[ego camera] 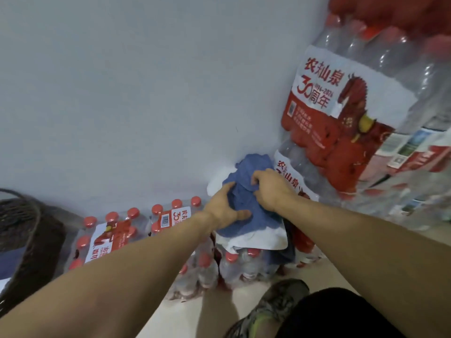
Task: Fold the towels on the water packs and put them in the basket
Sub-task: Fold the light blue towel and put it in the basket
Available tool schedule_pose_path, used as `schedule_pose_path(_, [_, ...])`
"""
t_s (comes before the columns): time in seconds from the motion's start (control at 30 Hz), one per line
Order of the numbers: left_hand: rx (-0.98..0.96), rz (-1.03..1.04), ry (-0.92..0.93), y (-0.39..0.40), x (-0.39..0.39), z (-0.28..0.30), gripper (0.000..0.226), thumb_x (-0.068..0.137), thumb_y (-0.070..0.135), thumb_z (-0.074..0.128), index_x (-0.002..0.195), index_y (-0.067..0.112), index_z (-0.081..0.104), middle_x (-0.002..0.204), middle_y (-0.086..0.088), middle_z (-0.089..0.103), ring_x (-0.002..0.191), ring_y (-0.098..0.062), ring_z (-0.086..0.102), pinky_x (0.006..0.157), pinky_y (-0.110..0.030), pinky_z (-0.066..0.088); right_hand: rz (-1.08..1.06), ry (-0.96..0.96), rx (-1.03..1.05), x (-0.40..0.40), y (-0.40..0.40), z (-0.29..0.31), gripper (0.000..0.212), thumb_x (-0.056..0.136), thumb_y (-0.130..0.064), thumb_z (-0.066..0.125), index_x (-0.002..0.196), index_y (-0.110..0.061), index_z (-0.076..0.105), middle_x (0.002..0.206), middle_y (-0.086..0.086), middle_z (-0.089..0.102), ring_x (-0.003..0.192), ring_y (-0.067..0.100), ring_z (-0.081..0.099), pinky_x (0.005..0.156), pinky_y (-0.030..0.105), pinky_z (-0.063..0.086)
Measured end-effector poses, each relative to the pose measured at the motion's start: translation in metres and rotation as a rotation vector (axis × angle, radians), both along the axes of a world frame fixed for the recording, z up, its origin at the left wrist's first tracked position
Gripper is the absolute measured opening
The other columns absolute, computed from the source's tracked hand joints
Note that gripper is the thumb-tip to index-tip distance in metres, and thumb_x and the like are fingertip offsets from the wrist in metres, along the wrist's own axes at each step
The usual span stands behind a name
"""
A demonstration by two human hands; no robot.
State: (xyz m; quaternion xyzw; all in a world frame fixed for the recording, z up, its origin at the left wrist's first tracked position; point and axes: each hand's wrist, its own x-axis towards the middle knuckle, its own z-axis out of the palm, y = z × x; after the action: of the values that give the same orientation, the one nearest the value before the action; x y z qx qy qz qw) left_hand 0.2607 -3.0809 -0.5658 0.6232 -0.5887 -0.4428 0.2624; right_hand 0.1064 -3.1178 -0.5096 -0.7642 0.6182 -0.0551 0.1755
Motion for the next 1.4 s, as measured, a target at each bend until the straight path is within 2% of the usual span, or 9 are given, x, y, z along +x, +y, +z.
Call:
schedule_pose_path(0.2, [-0.154,0.055,0.184,0.023,0.012,0.063,0.082,0.073,0.026,0.085,0.141,0.022,0.040,0.126,0.003,0.055,0.113,-0.016,0.061,0.092,-0.026,0.053,-0.054,-0.485,-0.103,0.017,0.020,0.037,0.009,0.088,-0.018,0.068,0.094,-0.016,0.062,0.078,-0.005,0.058,0.070,0.010,0.056,0.063,0.022,0.042])
schedule_pose_path(0.3, [-0.186,0.086,0.250,0.041,0.033,0.101,0.070,0.073,0.027,0.084,0.134,0.025,0.049,0.116,-0.002,0.064,0.095,-0.012,0.070,0.077,-0.025,0.059,-0.012,-0.819,0.020,0.036,0.035,0.061,0.013,0.092,-0.019,0.067,0.102,-0.012,0.065,0.085,0.000,0.068,0.076,0.012,0.066,0.064,0.016,0.052])
schedule_pose_path(0.4, [-0.251,0.141,0.191,0.058,0.064,0.135,0.059,0.071,0.038,0.079,0.123,0.020,0.058,0.106,-0.007,0.071,0.091,-0.017,0.072,0.077,-0.032,0.061,0.057,-1.151,0.283,0.058,0.051,0.078,0.021,0.098,-0.010,0.057,0.118,-0.006,0.061,0.106,0.010,0.070,0.092,0.027,0.072,0.069,0.035,0.061])
schedule_pose_path(0.7, [-0.270,0.099,0.009,0.098,0.173,0.176,0.010,0.089,0.019,0.070,0.098,0.015,0.070,0.090,-0.003,0.076,0.087,-0.018,0.072,0.078,-0.030,0.058,0.287,-0.959,0.211,0.130,0.071,0.100,0.029,0.085,-0.017,0.075,0.110,-0.013,0.061,0.081,0.005,0.064,0.069,0.010,0.060,0.062,0.018,0.050])
schedule_pose_path(0.83, [-0.223,0.157,0.040,0.123,0.215,0.172,0.012,0.089,0.018,0.069,0.098,0.010,0.070,0.090,-0.009,0.075,0.085,-0.018,0.070,0.081,-0.034,0.056,0.455,-0.768,0.272,0.164,0.077,0.092,0.045,0.076,-0.036,0.082,0.114,-0.029,0.060,0.104,-0.010,0.064,0.087,0.001,0.059,0.077,0.013,0.050])
schedule_pose_path(0.97, [-0.165,0.161,0.064,0.138,0.249,0.173,0.025,0.080,0.025,0.073,0.100,0.010,0.070,0.091,-0.010,0.076,0.085,-0.023,0.071,0.080,-0.033,0.057,0.527,-0.755,0.398,0.202,0.081,0.079,0.018,0.084,-0.017,0.077,0.094,-0.011,0.063,0.094,0.001,0.069,0.090,0.019,0.067,0.087,0.043,0.055])
schedule_pose_path(1.13, [-0.150,0.215,0.045,0.131,0.281,0.178,0.020,0.086,0.025,0.071,0.103,0.015,0.069,0.087,-0.005,0.077,0.084,-0.020,0.073,0.075,-0.031,0.058,0.484,-0.857,0.395,0.234,0.079,0.078,0.011,0.093,-0.023,0.066,0.090,-0.014,0.059,0.090,0.007,0.071,0.080,0.014,0.070,0.070,0.029,0.057])
schedule_pose_path(1.27, [-0.143,0.337,0.157,0.121,0.305,0.178,0.024,0.085,0.027,0.072,0.106,0.017,0.066,0.089,-0.012,0.076,0.088,-0.030,0.072,0.081,-0.042,0.057,0.313,-0.943,0.290,0.251,0.082,0.076,0.026,0.088,-0.035,0.069,0.095,-0.014,0.057,0.088,0.012,0.065,0.079,0.036,0.065,0.076,0.048,0.058])
schedule_pose_path(1.4, [-0.179,0.413,0.261,0.114,0.309,0.175,0.024,0.086,0.023,0.072,0.106,0.012,0.064,0.093,-0.025,0.072,0.096,-0.046,0.066,0.088,-0.055,0.053,0.368,-0.839,0.318,0.253,0.083,0.067,0.047,0.068,-0.048,0.084,0.098,-0.022,0.059,0.088,-0.006,0.066,0.078,0.008,0.063,0.074,0.019,0.053])
